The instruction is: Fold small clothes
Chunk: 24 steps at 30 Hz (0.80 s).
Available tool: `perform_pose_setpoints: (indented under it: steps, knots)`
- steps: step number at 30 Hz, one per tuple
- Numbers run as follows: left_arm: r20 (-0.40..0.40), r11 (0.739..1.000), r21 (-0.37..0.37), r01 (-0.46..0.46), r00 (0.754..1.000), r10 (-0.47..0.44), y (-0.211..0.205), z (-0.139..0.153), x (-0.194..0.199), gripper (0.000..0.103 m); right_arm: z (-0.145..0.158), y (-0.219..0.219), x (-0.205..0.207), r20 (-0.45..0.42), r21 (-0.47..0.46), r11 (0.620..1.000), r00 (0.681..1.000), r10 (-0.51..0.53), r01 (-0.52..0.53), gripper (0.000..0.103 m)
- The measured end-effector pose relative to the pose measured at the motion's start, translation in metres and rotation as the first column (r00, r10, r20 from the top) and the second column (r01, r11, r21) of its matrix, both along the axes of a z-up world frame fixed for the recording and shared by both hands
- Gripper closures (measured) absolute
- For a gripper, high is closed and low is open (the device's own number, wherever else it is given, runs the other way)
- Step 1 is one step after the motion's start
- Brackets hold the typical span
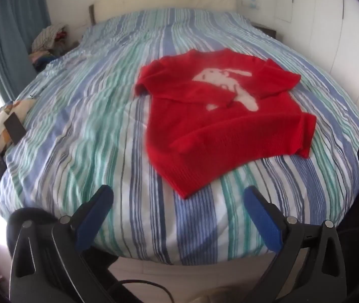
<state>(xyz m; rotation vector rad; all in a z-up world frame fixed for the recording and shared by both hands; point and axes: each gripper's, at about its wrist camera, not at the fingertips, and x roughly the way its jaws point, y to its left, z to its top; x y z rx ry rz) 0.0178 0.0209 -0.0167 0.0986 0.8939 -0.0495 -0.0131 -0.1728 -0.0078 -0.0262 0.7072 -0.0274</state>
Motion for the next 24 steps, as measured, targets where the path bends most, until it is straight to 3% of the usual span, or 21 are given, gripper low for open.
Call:
perform_pose_setpoints:
  steps: [5,12,24]
  knots:
    - [-0.01,0.999,0.036,-0.005,1.0,0.005,0.0008,-0.0055,0.0007,0.0,-0.0055,0.0013,-0.0046,0.014,0.043,0.999,1.0,0.013,-0.013,0.0]
    - [0.013,0.997,-0.052,0.05,0.999,-0.05,-0.0015,-0.0042,-0.0059,0.0,-0.0053,0.0054,-0.0049,0.008,0.012,1.0,1.0,-0.011,0.011,0.0]
    - [0.029,0.997,-0.071,0.041,0.999,-0.039,-0.0036,-0.0094,-0.0058,0.0,-0.01,0.0029,-0.0073,-0.019,0.076,0.996,0.999,-0.045,0.046,0.0]
